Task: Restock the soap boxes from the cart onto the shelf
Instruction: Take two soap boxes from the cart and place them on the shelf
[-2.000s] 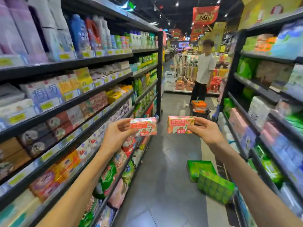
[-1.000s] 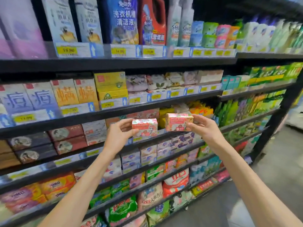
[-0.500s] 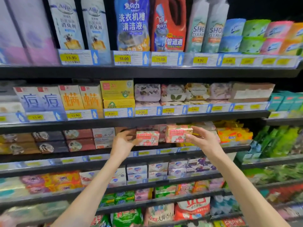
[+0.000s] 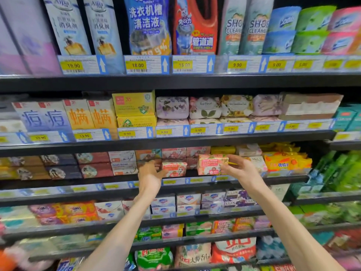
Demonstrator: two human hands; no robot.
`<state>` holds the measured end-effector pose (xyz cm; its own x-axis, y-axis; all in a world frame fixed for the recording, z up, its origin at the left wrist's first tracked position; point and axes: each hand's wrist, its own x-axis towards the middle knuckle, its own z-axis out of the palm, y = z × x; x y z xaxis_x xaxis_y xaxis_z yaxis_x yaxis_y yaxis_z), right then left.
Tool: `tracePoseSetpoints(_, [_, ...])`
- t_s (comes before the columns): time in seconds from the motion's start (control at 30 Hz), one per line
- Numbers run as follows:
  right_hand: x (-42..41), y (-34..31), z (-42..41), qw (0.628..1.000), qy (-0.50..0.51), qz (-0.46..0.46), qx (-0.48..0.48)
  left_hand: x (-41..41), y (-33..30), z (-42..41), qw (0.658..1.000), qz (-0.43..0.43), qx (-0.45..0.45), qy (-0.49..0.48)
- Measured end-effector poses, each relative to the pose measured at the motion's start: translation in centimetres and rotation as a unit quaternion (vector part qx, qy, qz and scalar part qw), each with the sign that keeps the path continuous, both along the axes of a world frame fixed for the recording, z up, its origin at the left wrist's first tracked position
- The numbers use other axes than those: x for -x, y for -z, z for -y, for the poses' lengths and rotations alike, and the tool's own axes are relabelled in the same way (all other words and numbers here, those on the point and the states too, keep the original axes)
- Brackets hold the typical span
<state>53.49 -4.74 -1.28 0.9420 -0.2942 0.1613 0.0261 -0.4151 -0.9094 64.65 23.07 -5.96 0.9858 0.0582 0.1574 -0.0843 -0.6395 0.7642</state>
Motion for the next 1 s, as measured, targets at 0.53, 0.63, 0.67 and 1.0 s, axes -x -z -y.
tracePoseSetpoints(0.53, [-2.5,1.0,-1.1,1.0,0.015,-0.006,-0.022,-0.2,0.4,1.0,0.996,0.022,-0.085,-0.035])
tracePoseSetpoints(0.63, [-3.2,1.1,-1.7,1.0,0.011,0.005,0.015,-0.4,0.6,1.0,0.995,0.027,-0.094,-0.034])
tracePoseSetpoints(0.67, [-3.5,1.1,-1.9,0.999,0.009,0.008,0.033,-0.5,0.6,1.0,0.994,0.028,-0.098,-0.034])
tracePoseSetpoints(1.0, [-4.4,2.7,-3.4,0.979,0.041,0.041,0.194,-1.1,1.2,0.8,0.994,0.031,-0.102,-0.029])
